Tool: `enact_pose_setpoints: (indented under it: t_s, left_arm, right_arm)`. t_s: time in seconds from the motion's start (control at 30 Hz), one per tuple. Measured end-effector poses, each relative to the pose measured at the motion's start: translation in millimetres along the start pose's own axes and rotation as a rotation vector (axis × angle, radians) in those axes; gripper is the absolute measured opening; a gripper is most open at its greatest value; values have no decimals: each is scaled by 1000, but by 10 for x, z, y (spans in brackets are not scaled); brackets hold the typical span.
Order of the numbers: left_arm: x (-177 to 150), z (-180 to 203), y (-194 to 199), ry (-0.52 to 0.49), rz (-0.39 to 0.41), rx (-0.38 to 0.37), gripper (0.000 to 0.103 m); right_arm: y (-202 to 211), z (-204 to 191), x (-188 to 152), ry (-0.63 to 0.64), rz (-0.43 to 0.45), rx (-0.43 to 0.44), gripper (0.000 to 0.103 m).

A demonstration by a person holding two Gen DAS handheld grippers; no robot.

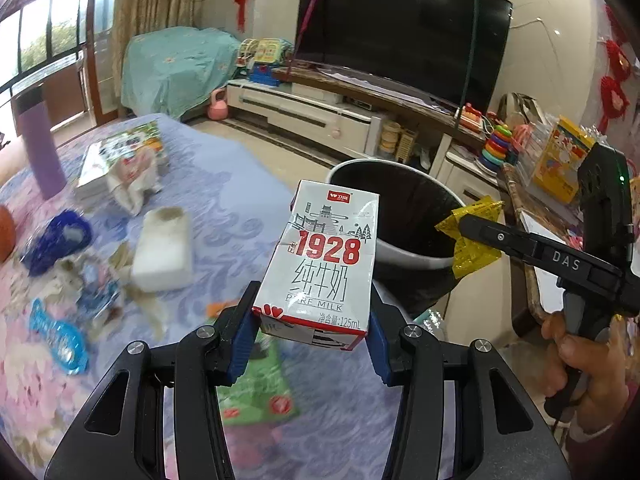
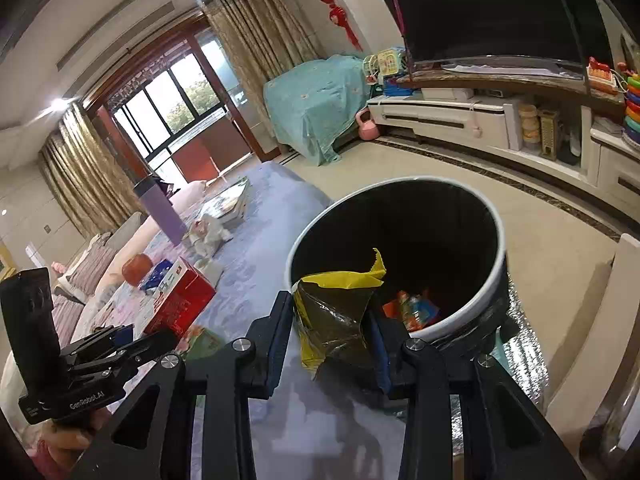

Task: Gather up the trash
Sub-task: 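Carry the milk carton with the left tool while the right tool carries the yellow bag over the bin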

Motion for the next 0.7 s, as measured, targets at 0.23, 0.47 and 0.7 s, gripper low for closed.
enact_pose_setpoints:
  t_s: [0.23,0.47,0.7]
  left_arm:
    - [108,235,-205,-34,-17,-18,47]
    - [239,418,-432,-64,-33,-31,47]
    - [294,498,-621,-78,-53,-34,47]
  right_arm:
    - [-58,190,110,-4,-3,-21,37]
    - [-112,362,174,-25,-9,-28,37]
    - [-153,459,220,-28,-19,-36,38]
Point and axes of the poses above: each gripper's, at about its wrist camera, not at the fingertips, and y roughly against the way its jaws point, z to its right, x to its top, the point moved 8 cm from there along -y, roughly the way its jaws point, and after that the axes turned 6 degrees about z, right-handed, at the moved point
